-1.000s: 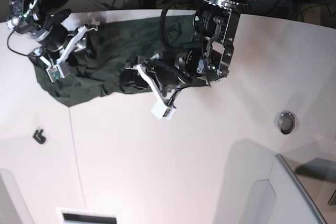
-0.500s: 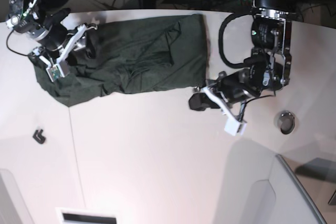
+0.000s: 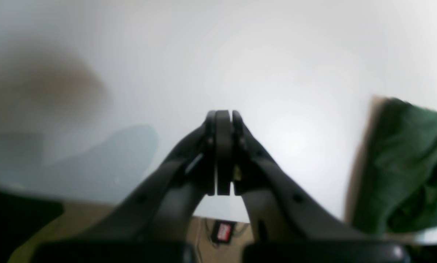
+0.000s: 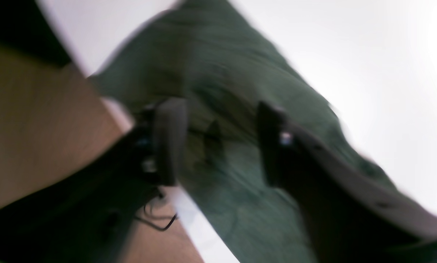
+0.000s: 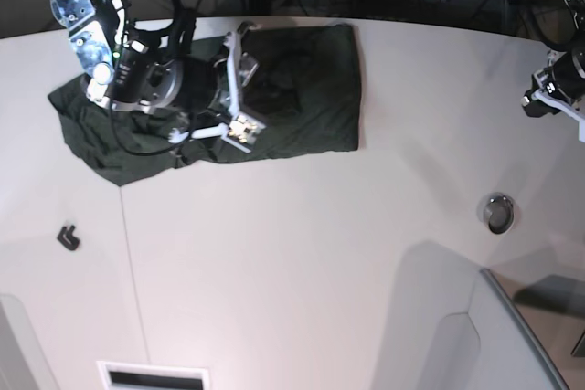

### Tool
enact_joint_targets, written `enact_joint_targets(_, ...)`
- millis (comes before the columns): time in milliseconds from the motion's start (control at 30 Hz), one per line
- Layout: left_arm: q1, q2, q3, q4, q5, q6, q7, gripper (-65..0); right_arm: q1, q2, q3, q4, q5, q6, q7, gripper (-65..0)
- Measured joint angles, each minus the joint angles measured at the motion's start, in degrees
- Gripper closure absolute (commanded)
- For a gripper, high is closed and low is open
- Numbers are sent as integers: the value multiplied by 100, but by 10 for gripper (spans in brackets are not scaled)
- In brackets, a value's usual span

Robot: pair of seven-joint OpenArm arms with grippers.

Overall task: Layout the t-shirt on the table in an organized manner, then fold the t-shirt properly
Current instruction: 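Press and smooth the folded layer with the right gripper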

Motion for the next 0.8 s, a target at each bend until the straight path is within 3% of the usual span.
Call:
enact_joint_targets(133, 214, 13, -273, 4, 0, 0, 7, 0, 380, -103, -647, -142, 59, 33, -341, -389)
enact_joint_targets(267, 258, 61, -267, 4, -2, -44, 11, 0, 791, -442, -730, -1132, -13, -13, -337, -389)
enact_joint_targets(433, 297, 50, -271, 4, -2, -42, -11, 0, 1156, -667, -728, -2146, 59, 13, 164, -383)
enact_joint_targets(633, 326, 55, -271, 4, 0, -42, -13, 0, 1307, -719, -710, -2450, 17, -2, 208, -236)
enact_joint_targets(800, 306, 55, -271, -175, -17, -42, -13, 0, 1307, -702, -708, -2734, -42, -4, 184, -197)
